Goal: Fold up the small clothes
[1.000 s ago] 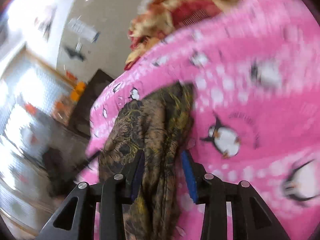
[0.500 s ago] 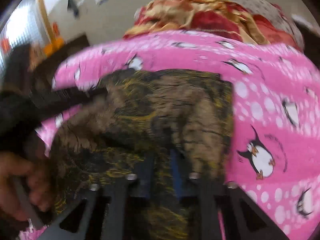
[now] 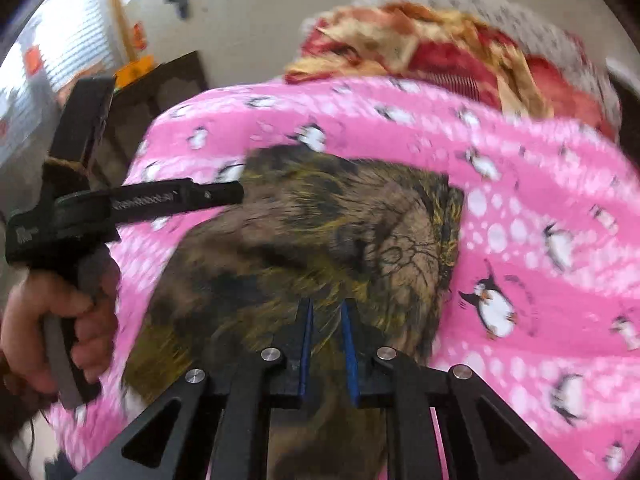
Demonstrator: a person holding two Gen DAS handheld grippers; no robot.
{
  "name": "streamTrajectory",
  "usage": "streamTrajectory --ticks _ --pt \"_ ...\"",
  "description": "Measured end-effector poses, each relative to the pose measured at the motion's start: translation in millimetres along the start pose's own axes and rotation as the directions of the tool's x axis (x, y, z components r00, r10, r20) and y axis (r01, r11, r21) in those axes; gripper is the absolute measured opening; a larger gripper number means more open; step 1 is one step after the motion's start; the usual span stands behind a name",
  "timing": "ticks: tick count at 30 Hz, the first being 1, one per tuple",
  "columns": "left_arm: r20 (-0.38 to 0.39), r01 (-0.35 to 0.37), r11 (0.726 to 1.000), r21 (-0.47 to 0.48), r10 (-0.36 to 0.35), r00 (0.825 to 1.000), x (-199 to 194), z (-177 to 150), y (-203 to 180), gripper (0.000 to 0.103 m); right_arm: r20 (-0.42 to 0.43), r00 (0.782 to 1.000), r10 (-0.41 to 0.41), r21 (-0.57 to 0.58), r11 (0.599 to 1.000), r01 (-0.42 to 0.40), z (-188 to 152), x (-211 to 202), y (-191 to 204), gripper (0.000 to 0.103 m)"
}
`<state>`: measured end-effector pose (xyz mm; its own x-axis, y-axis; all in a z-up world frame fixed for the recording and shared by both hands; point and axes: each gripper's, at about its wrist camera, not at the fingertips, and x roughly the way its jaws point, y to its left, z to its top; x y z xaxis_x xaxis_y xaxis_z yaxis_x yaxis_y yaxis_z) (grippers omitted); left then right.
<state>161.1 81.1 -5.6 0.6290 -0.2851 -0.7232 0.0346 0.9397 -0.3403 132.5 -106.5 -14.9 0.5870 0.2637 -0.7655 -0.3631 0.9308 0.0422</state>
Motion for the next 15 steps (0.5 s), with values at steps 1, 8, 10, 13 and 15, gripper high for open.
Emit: streamTrajectory --ticks 1,8,10,13,15 --pt "-0.007 -0.002 1.000 0.012 0.002 1.000 -10.7 -15.9 -2.4 0.037 -0.014 1.000 0.001 -0.024 1.000 -0.002 -7.9 -6.9 9.1 0.014" --pt "-0.002 -0.091 0.982 0.167 0.093 0.996 -0.1 -98.0 -18.7 0.038 -0.028 1.000 0.003 0.004 1.000 -0.003 -77.2 19.8 22.0 0.016" --pt "-0.005 -0.123 0.978 0.167 0.126 0.992 1.5 -95.5 -25.1 0.039 -0.032 1.000 -0.001 -0.026 1.000 0.000 -77.7 19.2 24.3 0.017" --pt "-0.031 -0.107 0.985 0.132 0.112 0.993 3.6 -89.5 -26.0 0.053 -0.047 0.999 0.020 -0.016 1.000 -0.021 -77.0 19.6 23.0 0.024" --pt "-0.035 -0.063 0.989 0.131 0.068 0.997 5.8 -89.0 -30.5 0.076 -0.053 0.998 0.036 -0.022 0.999 -0.037 -77.2 19.3 24.3 0.028"
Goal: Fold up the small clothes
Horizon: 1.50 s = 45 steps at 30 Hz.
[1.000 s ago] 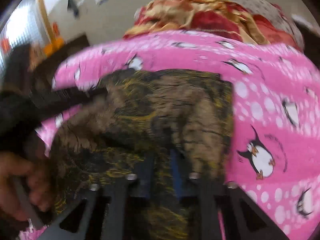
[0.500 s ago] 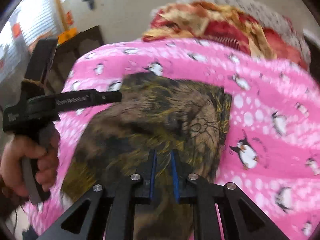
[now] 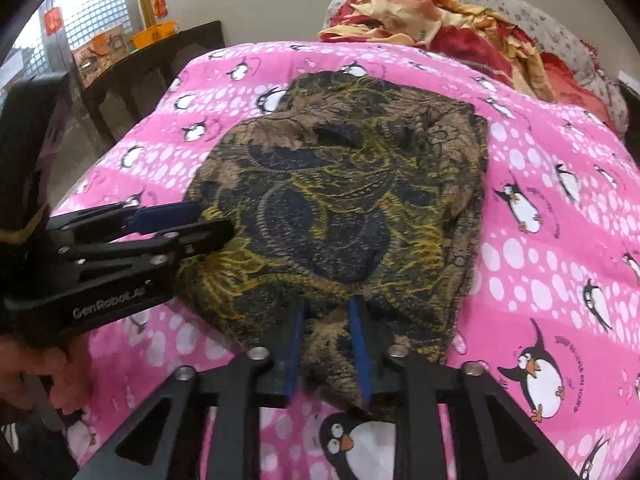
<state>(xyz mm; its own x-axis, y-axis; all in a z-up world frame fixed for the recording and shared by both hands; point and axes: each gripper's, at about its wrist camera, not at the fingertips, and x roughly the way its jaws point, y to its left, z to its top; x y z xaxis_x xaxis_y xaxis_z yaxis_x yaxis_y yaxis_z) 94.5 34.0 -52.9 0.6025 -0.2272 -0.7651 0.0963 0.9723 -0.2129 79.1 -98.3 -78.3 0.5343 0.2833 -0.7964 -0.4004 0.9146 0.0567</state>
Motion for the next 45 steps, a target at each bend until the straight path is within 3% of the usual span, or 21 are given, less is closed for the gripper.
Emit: streamTrajectory --ticks 1,5,10,12,14,16,17,21,41,43,45 --pt "0.002 0.013 1.000 0.021 -0.013 1.000 1.7 -0.8 -5.5 0.084 -0.001 1.000 -0.007 -0.003 1.000 0.007 0.8 0.1 1.1 0.028" --pt "0.049 -0.060 0.995 0.082 0.056 0.997 0.4 -11.1 -16.9 0.086 0.029 0.998 -0.055 -0.047 0.997 0.056 -4.2 -3.6 12.8 0.032" --pt "0.066 -0.066 0.994 0.089 0.060 0.996 2.5 -11.8 -17.9 0.089 0.093 0.993 -0.071 -0.074 0.994 0.078 -13.8 -8.8 16.9 0.036" --pt "0.063 -0.050 0.994 0.093 0.045 0.997 2.8 -13.7 -17.8 0.095 0.099 0.993 -0.069 -0.078 0.994 0.077 -14.2 -10.2 17.3 0.038" --pt "0.055 -0.061 0.991 0.117 0.054 0.997 6.3 -14.0 -22.3 0.098 0.102 0.993 -0.053 -0.095 0.993 0.063 -14.8 -9.9 20.1 0.052" --pt "0.045 -0.092 0.984 0.155 0.086 0.995 10.7 -14.5 -30.4 0.102 0.069 0.998 -0.003 -0.125 0.992 0.011 -16.0 -5.3 25.8 0.102" --pt "0.044 -0.105 0.981 0.164 0.099 0.994 11.7 -15.3 -32.1 0.102 0.040 0.999 0.018 -0.145 0.989 -0.012 -17.8 -0.2 28.3 0.103" --pt "0.046 -0.110 0.980 0.167 0.104 0.994 12.8 -16.3 -33.4 0.102 0.025 0.999 -0.043 -0.194 0.980 0.047 -20.9 4.5 38.1 0.103" --pt "0.046 -0.115 0.978 0.172 0.109 0.993 13.2 -17.1 -35.1 0.103 0.010 0.998 -0.069 -0.220 0.973 0.069 -21.3 8.0 42.7 0.103" --pt "0.028 -0.106 0.981 0.160 0.103 0.994 4.4 -12.3 -33.9 0.103 -0.020 0.996 -0.083 -0.234 0.969 0.076 -21.2 6.7 45.4 0.103" --pt "0.043 -0.110 0.987 0.118 0.106 0.993 -11.1 -6.8 -28.1 0.103 -0.052 0.997 -0.061 -0.179 0.983 0.051 -18.9 -3.6 40.3 0.103"
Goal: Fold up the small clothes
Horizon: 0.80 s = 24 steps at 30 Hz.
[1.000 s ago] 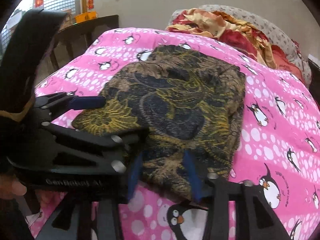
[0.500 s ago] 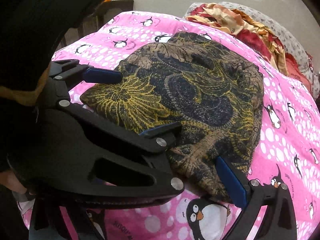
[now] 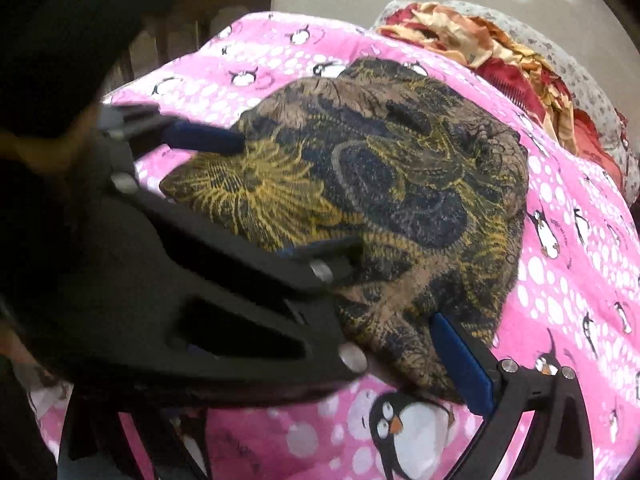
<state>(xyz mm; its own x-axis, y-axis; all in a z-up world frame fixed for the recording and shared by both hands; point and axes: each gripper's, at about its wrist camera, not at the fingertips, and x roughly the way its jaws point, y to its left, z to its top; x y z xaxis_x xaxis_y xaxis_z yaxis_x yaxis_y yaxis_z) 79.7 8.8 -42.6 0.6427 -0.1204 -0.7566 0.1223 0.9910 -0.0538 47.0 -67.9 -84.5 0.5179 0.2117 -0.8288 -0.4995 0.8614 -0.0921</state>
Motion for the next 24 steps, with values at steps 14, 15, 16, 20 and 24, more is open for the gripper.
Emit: streamTrajectory --ticks 14,15,16,20,24 --pt "-0.079 -0.080 0.989 -0.125 0.071 0.994 -48.0 39.4 21.2 0.103 -0.042 0.976 -0.215 0.395 0.893 0.214 32.6 -61.1 -84.3 0.097" --pt "-0.079 -0.065 0.990 -0.127 0.056 0.995 -51.1 40.8 19.2 0.103 -0.040 0.976 -0.215 0.403 0.890 0.213 31.7 -63.7 -85.5 0.097" --pt "-0.077 -0.063 0.990 -0.129 0.053 0.996 -53.8 41.3 17.9 0.103 -0.034 0.977 -0.212 0.413 0.887 0.207 32.5 -66.9 -87.4 0.097" --pt "-0.069 -0.057 0.989 -0.134 0.048 0.996 -61.2 46.0 12.9 0.103 -0.030 0.974 -0.225 0.421 0.881 0.217 34.4 -76.0 -93.9 0.097" --pt "-0.081 -0.049 0.988 -0.145 0.037 0.996 -60.5 47.3 12.3 0.103 -0.026 0.973 -0.229 0.420 0.881 0.219 32.7 -80.2 -96.4 0.097"
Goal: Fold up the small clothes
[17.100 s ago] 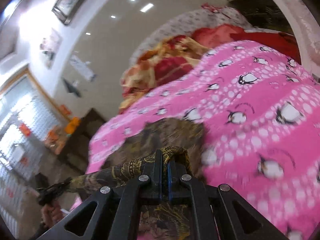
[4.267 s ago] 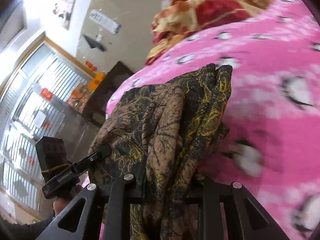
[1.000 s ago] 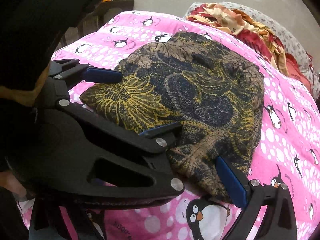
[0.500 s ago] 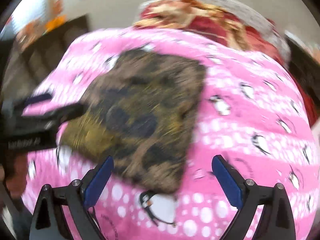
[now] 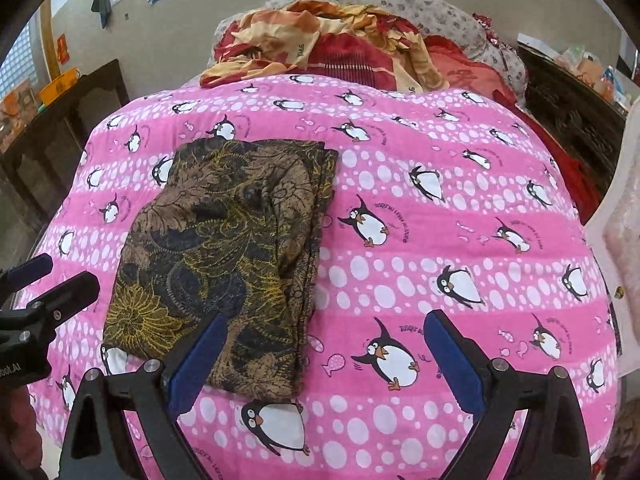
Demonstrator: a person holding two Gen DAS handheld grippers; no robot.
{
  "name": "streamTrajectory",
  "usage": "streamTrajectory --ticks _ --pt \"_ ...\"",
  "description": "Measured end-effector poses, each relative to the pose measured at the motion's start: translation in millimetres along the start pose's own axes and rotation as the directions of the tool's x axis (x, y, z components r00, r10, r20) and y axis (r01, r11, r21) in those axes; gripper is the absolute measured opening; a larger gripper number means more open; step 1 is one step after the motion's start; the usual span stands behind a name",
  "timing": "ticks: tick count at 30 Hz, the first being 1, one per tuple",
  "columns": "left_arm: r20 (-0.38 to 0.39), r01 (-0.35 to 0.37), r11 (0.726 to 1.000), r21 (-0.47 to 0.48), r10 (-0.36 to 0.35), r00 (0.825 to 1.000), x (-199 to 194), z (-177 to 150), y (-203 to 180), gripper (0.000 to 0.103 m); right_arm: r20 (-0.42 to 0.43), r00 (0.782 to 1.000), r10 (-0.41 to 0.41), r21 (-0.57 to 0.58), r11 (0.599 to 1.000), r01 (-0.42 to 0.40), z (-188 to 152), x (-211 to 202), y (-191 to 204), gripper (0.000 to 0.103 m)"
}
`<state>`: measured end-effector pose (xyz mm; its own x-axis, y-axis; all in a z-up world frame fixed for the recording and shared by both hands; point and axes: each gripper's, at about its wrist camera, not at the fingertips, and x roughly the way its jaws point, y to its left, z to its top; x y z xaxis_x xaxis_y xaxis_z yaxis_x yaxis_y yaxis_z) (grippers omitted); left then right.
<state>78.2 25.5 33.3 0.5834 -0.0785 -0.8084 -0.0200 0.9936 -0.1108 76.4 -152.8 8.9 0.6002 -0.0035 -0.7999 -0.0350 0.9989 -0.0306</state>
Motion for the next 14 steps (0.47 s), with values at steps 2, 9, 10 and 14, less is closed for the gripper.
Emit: streamTrajectory --ticks 2,9,10,14 --pt "-0.004 -0.005 1.000 0.002 0.005 1.000 1.5 -0.9 -1.2 0.102 0.003 1.000 -0.004 0.002 1.000 0.004 0.8 -0.5 -1.7 0.097" --pt "-0.023 -0.016 1.000 0.002 0.016 1.000 6.8 -6.9 -3.7 0.102 0.003 1.000 0.009 0.008 1.000 -0.009 3.0 -1.7 -2.1 0.097" --pt "-0.019 -0.023 1.000 -0.002 0.023 1.000 6.0 -7.9 -3.7 0.102 0.005 1.000 0.011 0.008 1.000 -0.011 3.3 -2.3 -1.6 0.097" --pt "0.026 -0.061 0.998 0.002 0.061 0.998 0.5 -9.9 -6.6 0.102 0.006 1.000 0.018 0.004 1.000 -0.018 4.2 -2.6 2.1 0.097"
